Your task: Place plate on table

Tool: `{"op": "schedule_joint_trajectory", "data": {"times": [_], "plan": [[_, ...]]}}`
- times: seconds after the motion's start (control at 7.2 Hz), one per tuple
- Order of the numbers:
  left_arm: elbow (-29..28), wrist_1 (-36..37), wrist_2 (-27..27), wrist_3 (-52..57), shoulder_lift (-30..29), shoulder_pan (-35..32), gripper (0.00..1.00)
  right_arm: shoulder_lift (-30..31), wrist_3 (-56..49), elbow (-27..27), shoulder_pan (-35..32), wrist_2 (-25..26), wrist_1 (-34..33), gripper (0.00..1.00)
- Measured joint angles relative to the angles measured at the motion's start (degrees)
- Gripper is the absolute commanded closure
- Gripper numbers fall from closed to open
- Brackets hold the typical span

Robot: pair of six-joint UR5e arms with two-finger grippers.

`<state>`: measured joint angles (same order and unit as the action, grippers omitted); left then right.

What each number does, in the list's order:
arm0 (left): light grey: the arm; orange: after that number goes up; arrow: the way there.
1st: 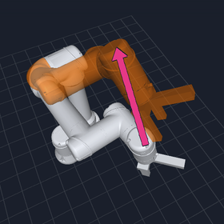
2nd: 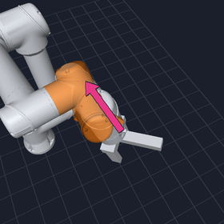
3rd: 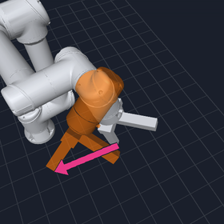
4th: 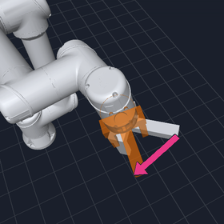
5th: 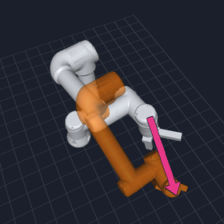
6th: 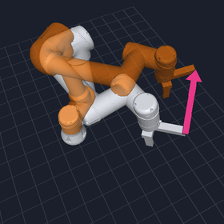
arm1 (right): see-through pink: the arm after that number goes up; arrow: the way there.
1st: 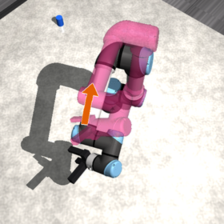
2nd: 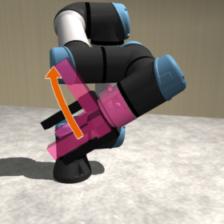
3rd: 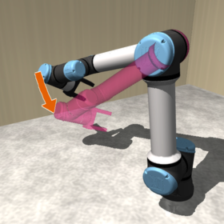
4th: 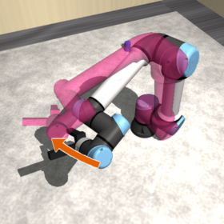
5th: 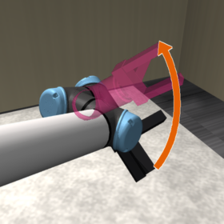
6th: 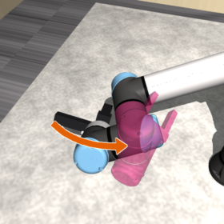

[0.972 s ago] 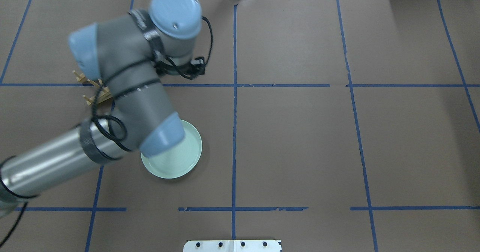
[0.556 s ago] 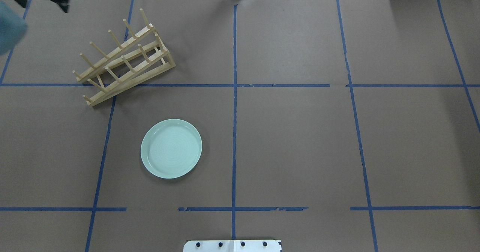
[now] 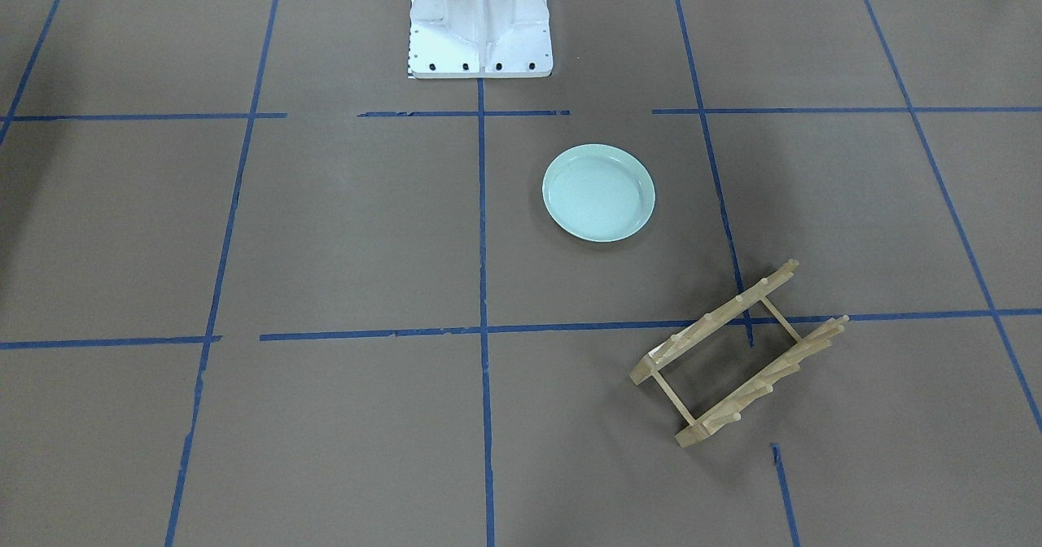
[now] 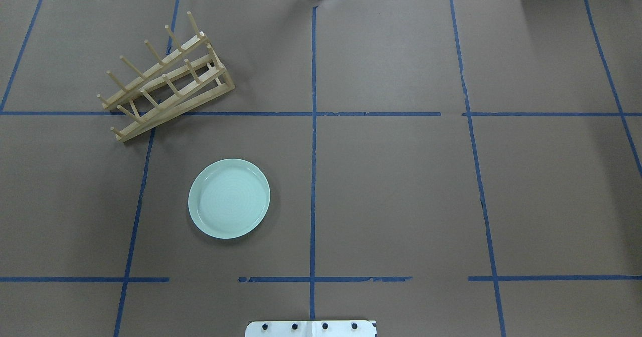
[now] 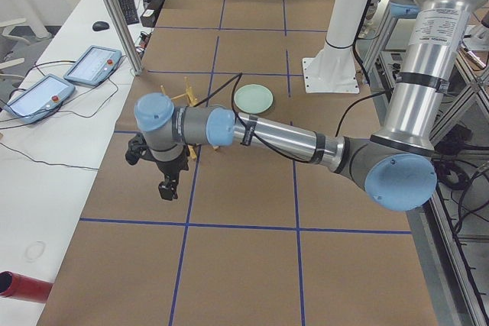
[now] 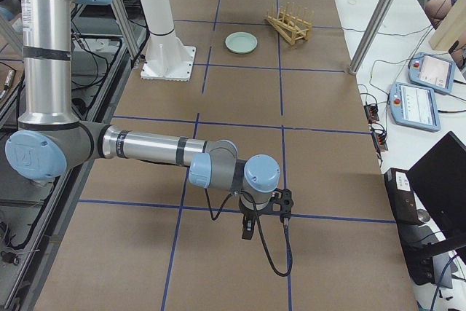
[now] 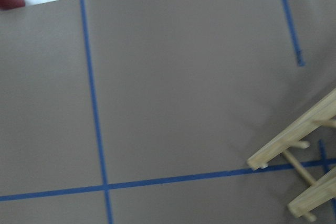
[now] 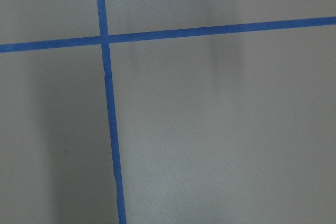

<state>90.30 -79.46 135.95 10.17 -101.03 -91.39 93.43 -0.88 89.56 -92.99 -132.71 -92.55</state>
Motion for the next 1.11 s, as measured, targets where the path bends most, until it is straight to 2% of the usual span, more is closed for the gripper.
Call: {"op": "schedule_joint_trajectory", "data": {"times": [0.56, 1.11], "plan": [[-3.7, -9.0, 1.9, 2.1, 6.0, -0.7, 0.00, 0.0, 0.0, 0.0, 0.0, 0.0, 0.0, 0.00], [-3.6, -10.1, 1.8, 1.9, 7.4, -0.8, 0.00, 0.0, 0.0, 0.0, 0.0, 0.0, 0.0, 0.00]]}}
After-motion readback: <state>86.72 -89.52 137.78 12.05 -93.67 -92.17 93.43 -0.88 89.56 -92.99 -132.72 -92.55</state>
